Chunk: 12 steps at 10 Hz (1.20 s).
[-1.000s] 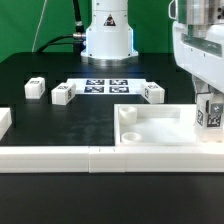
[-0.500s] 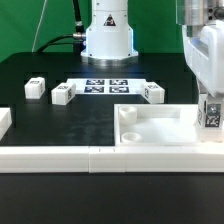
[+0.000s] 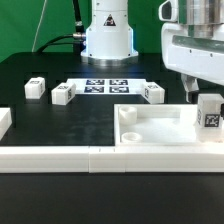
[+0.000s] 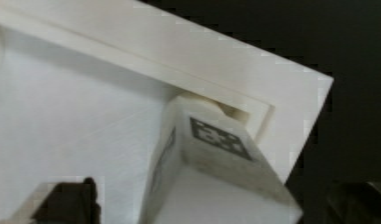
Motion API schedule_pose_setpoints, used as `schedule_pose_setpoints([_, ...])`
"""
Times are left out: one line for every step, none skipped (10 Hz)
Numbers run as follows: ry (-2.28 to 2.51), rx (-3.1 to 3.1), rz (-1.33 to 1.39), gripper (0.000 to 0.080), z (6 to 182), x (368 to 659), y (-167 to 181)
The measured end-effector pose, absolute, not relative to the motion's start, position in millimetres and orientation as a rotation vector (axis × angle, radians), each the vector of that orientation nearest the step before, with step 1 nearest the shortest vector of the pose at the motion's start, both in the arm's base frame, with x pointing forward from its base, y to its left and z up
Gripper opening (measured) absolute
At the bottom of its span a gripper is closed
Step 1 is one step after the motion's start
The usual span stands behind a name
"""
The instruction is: Assemble one leg
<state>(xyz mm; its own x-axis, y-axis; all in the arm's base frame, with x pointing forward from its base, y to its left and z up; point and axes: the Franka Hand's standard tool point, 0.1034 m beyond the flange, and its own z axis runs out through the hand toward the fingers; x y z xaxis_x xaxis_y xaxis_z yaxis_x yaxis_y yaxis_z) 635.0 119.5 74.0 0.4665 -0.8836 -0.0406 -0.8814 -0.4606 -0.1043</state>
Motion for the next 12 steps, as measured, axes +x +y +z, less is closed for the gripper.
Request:
schedule_pose_setpoints([1.415,-2.69,-0.04,0.0648,74.8,635.6,120.8])
schedule_pose_setpoints([1.298,-2.753,-0.04,0.0648,75.8,635.7,122.3])
schedule_pose_setpoints([1.167,-2.819,-0.053,0.0648,76.8,636.6,123.3])
schedule_pose_setpoints([1.015,-2.886,-0.066,0.0648,78.0,637.6,124.0])
schedule_pose_setpoints([0.862,-2.946,-0.078,0.0648,79.0,638.6,123.3])
schedule_pose_setpoints([0.749,-2.98,-0.083,0.0648,79.0,638.8,122.1])
schedule_pose_setpoints([0.547,-3.031,-0.092,0.0648,79.1,639.5,118.8])
schedule_pose_setpoints([0.402,-3.063,-0.099,0.0648,79.1,639.9,116.7])
schedule_pose_setpoints([0.236,-3.093,-0.108,0.0648,79.5,640.4,115.0])
schedule_pose_setpoints([0.173,-3.099,-0.112,0.0648,80.3,640.8,114.0])
schedule_pose_setpoints([0.169,-3.099,-0.111,0.0648,79.9,640.7,114.0])
schedule_pose_setpoints([0.17,-3.099,-0.111,0.0634,79.9,640.7,114.0])
